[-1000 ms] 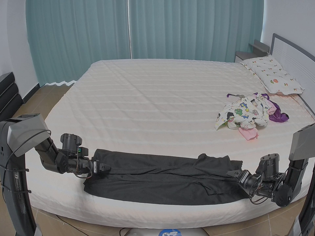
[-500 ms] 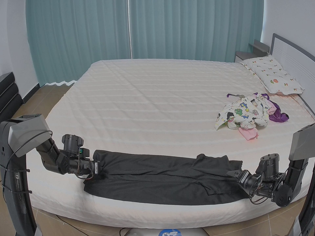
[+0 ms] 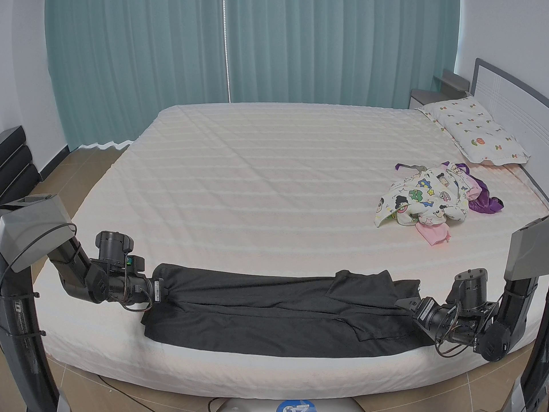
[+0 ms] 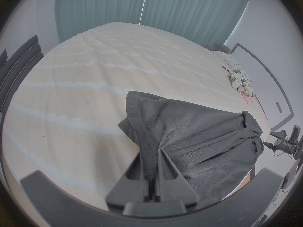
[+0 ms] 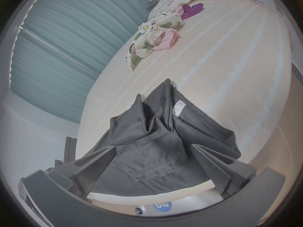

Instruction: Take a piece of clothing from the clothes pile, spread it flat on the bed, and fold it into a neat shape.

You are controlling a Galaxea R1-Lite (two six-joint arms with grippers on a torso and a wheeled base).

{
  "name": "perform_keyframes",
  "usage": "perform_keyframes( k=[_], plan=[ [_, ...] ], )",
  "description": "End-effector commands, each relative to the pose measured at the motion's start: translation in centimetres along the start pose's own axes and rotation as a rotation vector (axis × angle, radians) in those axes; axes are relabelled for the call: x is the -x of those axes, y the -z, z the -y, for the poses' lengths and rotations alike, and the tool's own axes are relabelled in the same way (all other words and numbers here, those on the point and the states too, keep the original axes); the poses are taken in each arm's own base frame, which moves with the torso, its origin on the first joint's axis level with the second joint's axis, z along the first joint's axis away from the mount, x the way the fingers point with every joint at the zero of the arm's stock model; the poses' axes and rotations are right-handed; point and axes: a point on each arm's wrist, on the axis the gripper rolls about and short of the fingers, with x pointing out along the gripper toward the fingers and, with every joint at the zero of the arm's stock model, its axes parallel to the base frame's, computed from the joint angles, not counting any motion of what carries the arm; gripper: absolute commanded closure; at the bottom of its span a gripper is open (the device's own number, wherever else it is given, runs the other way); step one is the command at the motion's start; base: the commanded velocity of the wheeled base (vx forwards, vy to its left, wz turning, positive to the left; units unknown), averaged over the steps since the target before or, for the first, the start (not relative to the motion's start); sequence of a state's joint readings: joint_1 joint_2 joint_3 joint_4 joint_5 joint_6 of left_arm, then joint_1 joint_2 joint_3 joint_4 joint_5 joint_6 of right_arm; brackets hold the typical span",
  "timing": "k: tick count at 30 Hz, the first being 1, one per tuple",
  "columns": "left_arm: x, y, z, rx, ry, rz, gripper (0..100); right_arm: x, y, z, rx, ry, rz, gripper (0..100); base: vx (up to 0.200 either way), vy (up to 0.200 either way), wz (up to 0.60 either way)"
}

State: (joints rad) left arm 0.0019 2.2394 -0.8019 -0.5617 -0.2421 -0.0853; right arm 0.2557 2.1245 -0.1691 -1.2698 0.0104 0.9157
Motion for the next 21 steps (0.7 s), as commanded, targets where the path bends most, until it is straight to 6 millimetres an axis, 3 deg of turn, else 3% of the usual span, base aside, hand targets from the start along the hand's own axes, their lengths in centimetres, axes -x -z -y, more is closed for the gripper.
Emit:
perform_keyframes(
  k=[1, 10, 21],
  plan=[
    [0.6, 0.0, -0.5, 0.011, -0.017, 0.009, 100, 0.0, 0.0, 0.0, -0.001, -0.001, 0.001, 0, 0.000, 0.000, 0.00],
    [1.5, -0.1, -1.9, 0.050, -0.049, 0.021, 100, 0.0, 0.0, 0.0, -0.001, -0.001, 0.001, 0, 0.000, 0.000, 0.00],
    [2.0, 0.1, -1.8, 0.055, -0.054, 0.018, 100, 0.1, -0.1, 0.0, -0.001, -0.002, 0.002, 0, -0.018, 0.000, 0.00]
  ],
)
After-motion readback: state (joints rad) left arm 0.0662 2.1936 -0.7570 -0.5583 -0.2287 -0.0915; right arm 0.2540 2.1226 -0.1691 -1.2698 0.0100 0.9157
